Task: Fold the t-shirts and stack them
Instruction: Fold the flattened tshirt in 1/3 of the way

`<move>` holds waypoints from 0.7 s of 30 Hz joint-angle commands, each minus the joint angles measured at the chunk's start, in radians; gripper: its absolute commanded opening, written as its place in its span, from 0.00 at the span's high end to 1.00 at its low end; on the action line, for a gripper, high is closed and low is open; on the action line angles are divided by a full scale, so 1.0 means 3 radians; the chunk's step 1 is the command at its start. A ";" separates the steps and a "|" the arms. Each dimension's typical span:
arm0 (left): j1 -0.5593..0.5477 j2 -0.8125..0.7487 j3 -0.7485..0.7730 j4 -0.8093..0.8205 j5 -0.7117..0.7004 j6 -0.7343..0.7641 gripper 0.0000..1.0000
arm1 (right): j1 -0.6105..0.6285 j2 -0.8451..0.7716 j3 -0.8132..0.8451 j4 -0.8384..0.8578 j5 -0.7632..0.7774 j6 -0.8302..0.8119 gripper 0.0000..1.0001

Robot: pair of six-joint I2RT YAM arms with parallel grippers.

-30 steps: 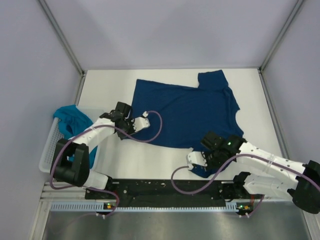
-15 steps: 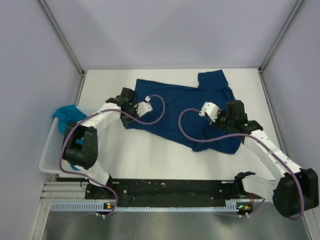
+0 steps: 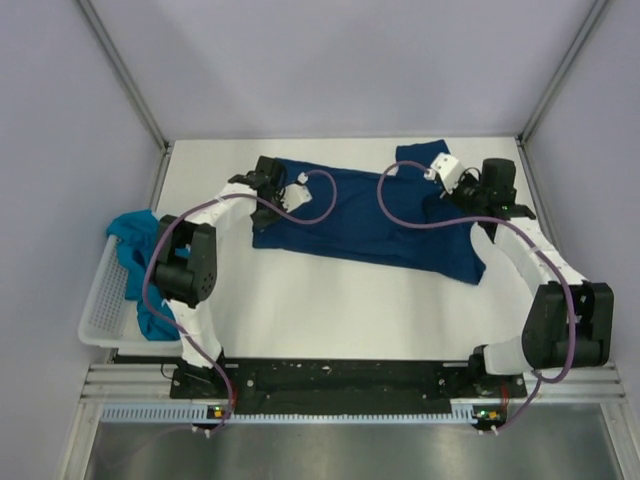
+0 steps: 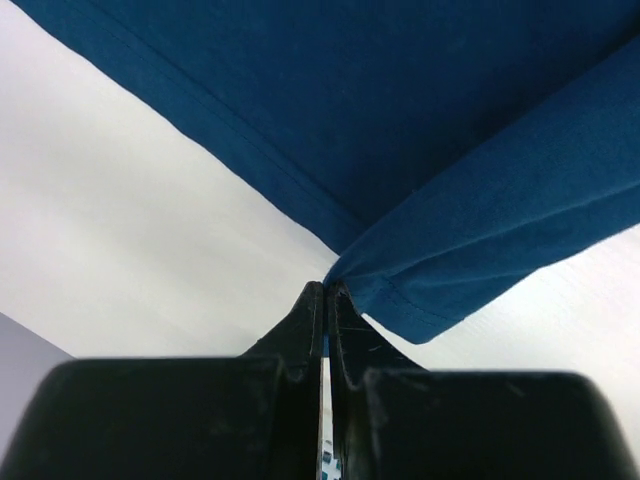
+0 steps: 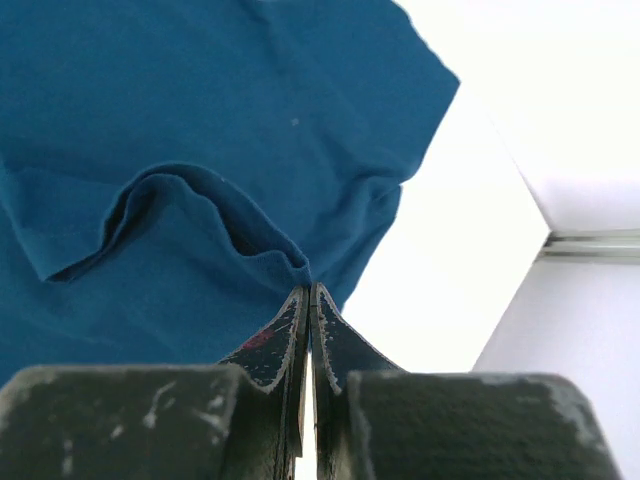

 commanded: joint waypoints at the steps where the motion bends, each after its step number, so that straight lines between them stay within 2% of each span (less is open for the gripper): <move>1: 0.0005 0.0116 0.0318 -0.0074 -0.0105 -0.0007 1.00 | -0.0129 0.0127 0.0318 0.0230 -0.0207 -0.0082 1.00; 8: 0.0005 0.0300 0.0461 -0.0029 -0.0274 0.0039 1.00 | -0.0354 0.0352 0.0482 0.0215 -0.0274 -0.0169 1.00; 21: -0.0071 0.0428 0.0727 -0.0213 -0.0003 0.0085 1.00 | -0.0472 0.0700 0.0916 0.0016 -0.0294 -0.0363 1.00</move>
